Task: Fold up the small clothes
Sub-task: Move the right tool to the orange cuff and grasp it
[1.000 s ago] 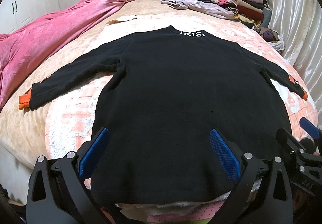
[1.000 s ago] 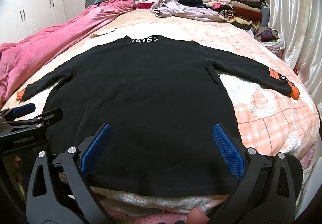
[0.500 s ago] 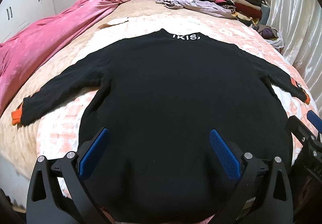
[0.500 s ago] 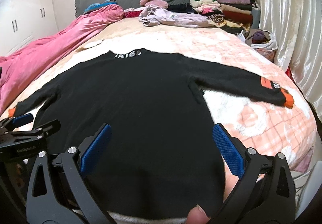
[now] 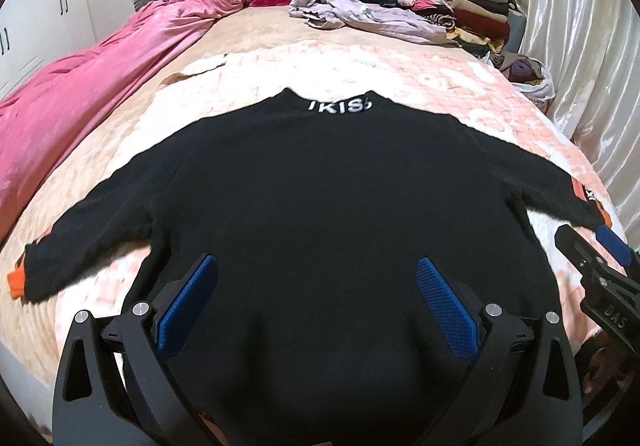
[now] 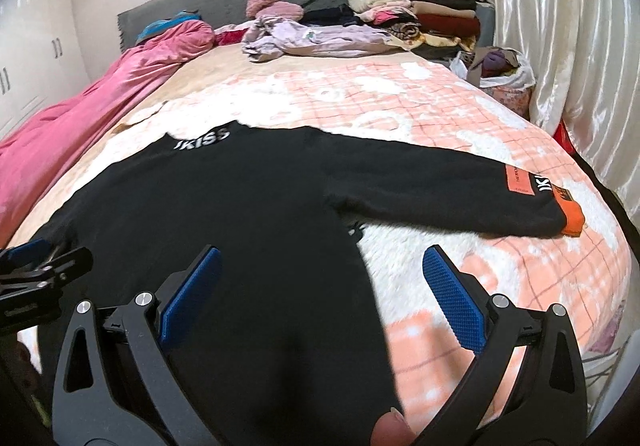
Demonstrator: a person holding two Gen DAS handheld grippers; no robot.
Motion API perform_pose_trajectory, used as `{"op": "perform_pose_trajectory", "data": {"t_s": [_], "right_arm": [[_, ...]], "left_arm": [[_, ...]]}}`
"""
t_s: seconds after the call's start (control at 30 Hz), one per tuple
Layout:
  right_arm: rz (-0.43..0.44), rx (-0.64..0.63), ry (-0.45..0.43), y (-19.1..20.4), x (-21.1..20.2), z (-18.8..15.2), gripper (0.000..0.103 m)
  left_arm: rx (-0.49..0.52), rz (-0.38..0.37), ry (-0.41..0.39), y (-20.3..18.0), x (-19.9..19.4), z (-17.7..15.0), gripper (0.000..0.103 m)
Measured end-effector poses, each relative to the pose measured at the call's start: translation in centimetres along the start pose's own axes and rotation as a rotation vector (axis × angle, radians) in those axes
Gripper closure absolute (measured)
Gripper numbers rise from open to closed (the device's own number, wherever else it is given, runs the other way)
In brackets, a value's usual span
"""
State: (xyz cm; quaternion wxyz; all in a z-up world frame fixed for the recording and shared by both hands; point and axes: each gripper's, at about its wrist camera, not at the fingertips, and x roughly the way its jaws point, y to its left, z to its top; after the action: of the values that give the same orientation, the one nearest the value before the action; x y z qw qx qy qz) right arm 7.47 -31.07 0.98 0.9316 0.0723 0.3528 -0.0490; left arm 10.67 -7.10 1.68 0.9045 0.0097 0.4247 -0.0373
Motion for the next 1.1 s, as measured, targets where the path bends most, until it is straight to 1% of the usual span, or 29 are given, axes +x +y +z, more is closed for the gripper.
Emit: {"op": "perform_pose_trajectory", "data": {"t_s": [0.23, 0.4, 0.57, 0.7, 0.8, 0.87, 0.97, 1.03, 1.1], "right_arm": [[-0.073, 0.083, -0.006, -4.3, 2.2, 2.2, 0.008], [-0.142, 0.172, 0.005, -8.9, 3.8, 3.2, 0.008], [-0.208, 0.233, 0.017, -12.9, 4.5, 3.1, 0.008], [-0.278, 0.295, 0.017, -16.6, 4.6, 2.7, 0.008], [-0.330, 0.344, 0.016, -19.8, 4.4, 2.3, 0.008], [-0.353, 0.371, 0.022, -21.6, 4.3, 2.1, 0.008], [-0.378, 0.394, 0.037, -24.3, 4.4, 2.1, 0.008], [-0.381, 0.400, 0.055, -25.3, 4.5, 2.0, 0.008], [-0.370, 0.414, 0.082, -26.6, 5.2, 1.9, 0.008]], "left_arm": [[0.007, 0.005, 0.005, -1.0, 1.8, 2.2, 0.004], [0.011, -0.005, 0.021, -1.4, 3.4, 3.3, 0.004], [0.017, -0.023, 0.034, -2.0, 5.0, 4.1, 0.004], [0.023, -0.046, 0.045, -2.6, 6.2, 4.5, 0.004], [0.054, -0.061, 0.052, -3.6, 7.0, 4.8, 0.004], [0.073, -0.056, 0.051, -4.3, 7.4, 4.9, 0.004], [0.096, -0.064, 0.055, -5.4, 8.2, 5.2, 0.004], [0.109, -0.075, 0.056, -5.9, 8.6, 5.4, 0.004], [0.130, -0.069, 0.051, -6.7, 9.1, 5.7, 0.004]]}}
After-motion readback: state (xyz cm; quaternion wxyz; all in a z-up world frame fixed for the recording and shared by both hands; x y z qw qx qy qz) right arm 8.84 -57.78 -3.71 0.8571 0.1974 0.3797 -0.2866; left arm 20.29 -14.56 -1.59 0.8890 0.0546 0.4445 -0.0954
